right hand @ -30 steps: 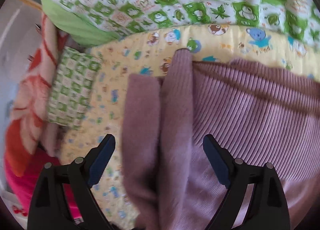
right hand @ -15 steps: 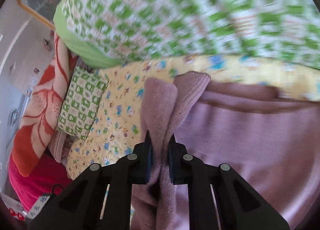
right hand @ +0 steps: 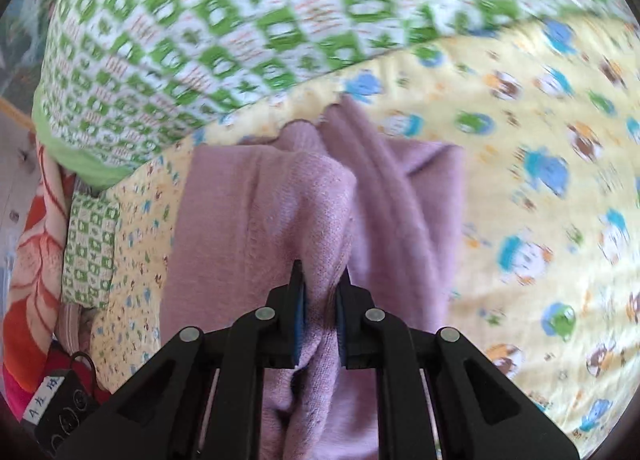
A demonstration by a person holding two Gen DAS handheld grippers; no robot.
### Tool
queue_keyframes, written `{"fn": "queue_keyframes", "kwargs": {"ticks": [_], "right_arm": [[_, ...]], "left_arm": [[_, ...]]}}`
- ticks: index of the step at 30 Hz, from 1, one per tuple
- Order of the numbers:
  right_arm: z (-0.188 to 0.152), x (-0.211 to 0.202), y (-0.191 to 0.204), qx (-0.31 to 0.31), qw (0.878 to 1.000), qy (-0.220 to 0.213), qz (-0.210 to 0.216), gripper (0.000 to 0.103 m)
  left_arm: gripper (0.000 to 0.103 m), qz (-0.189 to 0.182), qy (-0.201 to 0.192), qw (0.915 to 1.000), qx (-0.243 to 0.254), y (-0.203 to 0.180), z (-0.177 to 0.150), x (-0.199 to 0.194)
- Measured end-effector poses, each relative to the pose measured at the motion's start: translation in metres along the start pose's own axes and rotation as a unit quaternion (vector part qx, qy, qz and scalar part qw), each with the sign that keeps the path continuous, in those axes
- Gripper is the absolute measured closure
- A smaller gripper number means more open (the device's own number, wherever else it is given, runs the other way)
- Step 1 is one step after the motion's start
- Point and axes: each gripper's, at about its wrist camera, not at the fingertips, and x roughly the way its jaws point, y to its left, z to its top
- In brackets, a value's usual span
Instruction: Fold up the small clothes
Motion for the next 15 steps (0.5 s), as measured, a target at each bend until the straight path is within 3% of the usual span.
{"fn": "queue_keyframes", "kwargs": {"ticks": [7, 15], "right_arm": [[0.010, -0.033, 0.003, -0.026, 0.998, -0.055, 0.000, 0.089], [0.001, -0.004, -0.036, 0.009, 0.999, -0.033, -0.025, 0.089]], "left_arm": [[0.088, -0.013, 0.001, 0.9996, 0.024, -0.018, 0.011, 0.018], [0.088, 0.004, 0.041, 0.9990, 0.016, -0.005, 0.017, 0.061]]}}
